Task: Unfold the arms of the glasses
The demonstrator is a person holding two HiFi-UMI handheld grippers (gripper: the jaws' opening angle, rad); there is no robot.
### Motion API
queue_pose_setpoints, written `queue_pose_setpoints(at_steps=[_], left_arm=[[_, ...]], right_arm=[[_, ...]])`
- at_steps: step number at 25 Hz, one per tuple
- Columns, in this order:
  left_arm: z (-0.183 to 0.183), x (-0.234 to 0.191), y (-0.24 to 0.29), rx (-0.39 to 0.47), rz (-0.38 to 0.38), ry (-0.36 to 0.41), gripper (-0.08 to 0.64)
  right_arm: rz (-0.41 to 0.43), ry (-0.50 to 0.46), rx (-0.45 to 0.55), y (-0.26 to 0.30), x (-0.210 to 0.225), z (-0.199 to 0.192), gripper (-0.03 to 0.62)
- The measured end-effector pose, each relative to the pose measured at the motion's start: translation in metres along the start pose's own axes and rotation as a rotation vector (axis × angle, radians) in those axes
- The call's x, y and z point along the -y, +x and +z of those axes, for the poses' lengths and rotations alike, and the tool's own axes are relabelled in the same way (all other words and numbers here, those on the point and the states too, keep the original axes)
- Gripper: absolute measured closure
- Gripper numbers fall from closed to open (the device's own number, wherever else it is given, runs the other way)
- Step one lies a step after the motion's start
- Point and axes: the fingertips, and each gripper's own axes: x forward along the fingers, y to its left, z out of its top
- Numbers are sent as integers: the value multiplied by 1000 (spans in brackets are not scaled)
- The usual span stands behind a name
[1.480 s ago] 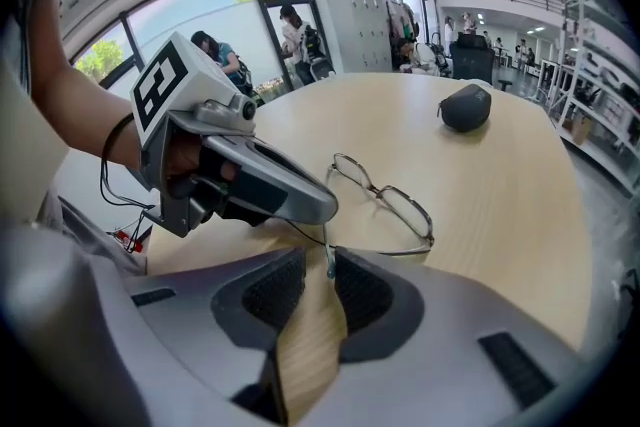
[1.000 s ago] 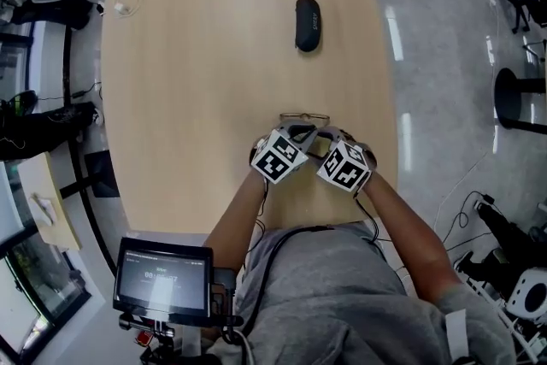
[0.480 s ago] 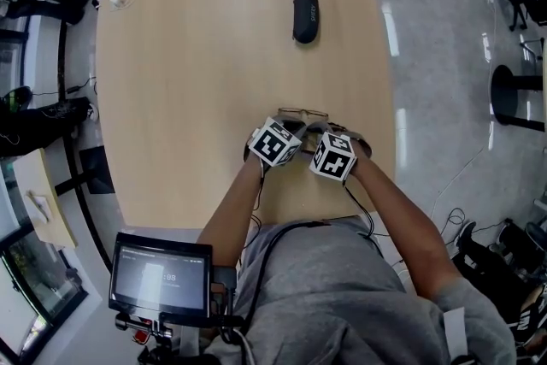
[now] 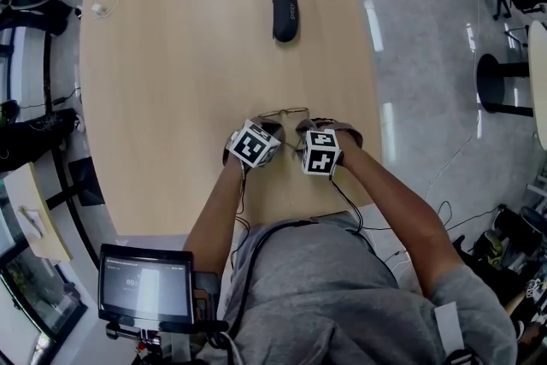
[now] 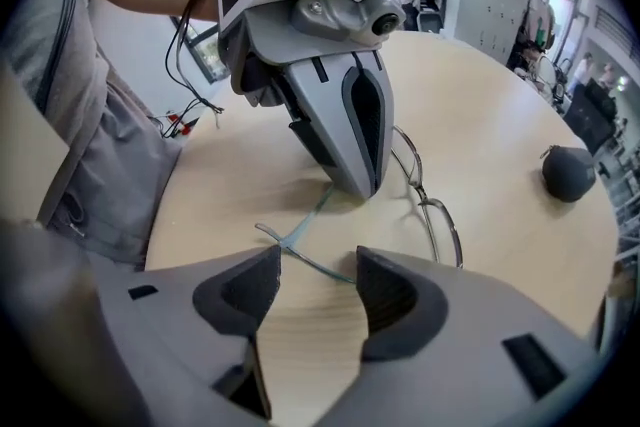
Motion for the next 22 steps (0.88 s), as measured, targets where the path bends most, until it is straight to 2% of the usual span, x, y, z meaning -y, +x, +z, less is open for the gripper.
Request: queue_pose_setpoints(at_steps=[4,8,14,18,22], left_arm=[[4,1,-6,16,2,-26,554],[3,2,-7,22,-1,-32,554],[2,2,-7,20,3,-25,554],[1,15,-12,27,15,-16,554],[-3,14,-17,46,19,-27,554]], right_arm=[[6,-66,-7,-8,1,-1,356],[41,-193,-105,-13,-4,-20,356],[40,-230,-129,-16,0,-32,356],[50,-253,-131,-24,-15,-44,356],[78,-359,-162,-26,-24,-52,356]])
